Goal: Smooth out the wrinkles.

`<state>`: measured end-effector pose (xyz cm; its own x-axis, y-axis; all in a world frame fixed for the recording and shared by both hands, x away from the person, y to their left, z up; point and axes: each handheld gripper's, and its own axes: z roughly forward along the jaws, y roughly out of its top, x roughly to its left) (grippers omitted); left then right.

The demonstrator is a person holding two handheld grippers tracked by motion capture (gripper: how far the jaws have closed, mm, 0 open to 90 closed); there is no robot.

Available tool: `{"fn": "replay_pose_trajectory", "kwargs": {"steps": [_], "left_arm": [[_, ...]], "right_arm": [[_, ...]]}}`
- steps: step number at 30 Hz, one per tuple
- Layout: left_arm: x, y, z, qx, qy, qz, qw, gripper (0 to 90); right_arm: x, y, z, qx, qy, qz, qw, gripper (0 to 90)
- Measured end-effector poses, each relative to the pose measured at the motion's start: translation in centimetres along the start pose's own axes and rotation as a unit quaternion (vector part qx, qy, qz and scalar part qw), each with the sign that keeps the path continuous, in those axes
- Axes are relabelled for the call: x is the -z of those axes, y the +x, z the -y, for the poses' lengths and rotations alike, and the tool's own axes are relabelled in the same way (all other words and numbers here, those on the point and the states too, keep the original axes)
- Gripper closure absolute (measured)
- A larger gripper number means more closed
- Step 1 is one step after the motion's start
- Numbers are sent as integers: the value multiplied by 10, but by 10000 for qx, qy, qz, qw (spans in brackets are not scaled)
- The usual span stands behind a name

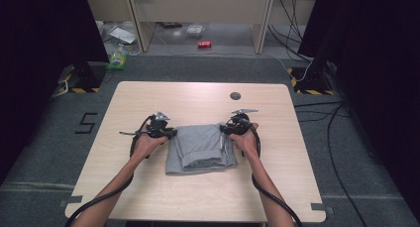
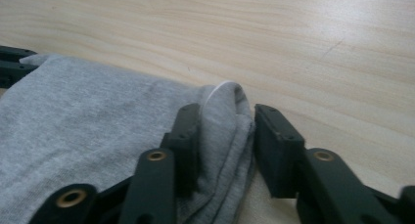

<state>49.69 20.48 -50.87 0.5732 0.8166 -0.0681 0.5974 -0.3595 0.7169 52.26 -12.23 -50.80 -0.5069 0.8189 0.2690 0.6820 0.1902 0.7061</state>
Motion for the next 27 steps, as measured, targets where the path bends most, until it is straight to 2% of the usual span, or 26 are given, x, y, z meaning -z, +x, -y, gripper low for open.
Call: {"fn": "replay_pose_trajectory", "kwargs": {"steps": [4,9,12,14,17,19,24,27], "left_arm": [[1,4,0,190,2,81,9998,682],[3,5,0,205,20,48,9998,612],[5,6,0,297,-39,75,9995,571],[10,5,-1,335,-74,190,9992,550],[20,2,-2,319,-133,226,9991,512],[25,2,-3,318,-177,255,9990,488],[39,-2,2,261,-103,364,9989,447],[46,-4,7,300,-96,446,9985,424]], "right_arm": [[7,-3,0,-165,-120,-13,9998,525],[21,-3,-2,-165,-269,74,9995,496],[24,-1,-1,-132,-239,108,9996,484],[27,1,-1,-99,-272,92,9995,481],[32,4,0,2,-256,201,9995,470],[35,4,-1,-19,-323,189,9993,458],[48,7,0,-50,-431,72,9990,451],[55,11,2,61,-469,80,9988,450]]}}
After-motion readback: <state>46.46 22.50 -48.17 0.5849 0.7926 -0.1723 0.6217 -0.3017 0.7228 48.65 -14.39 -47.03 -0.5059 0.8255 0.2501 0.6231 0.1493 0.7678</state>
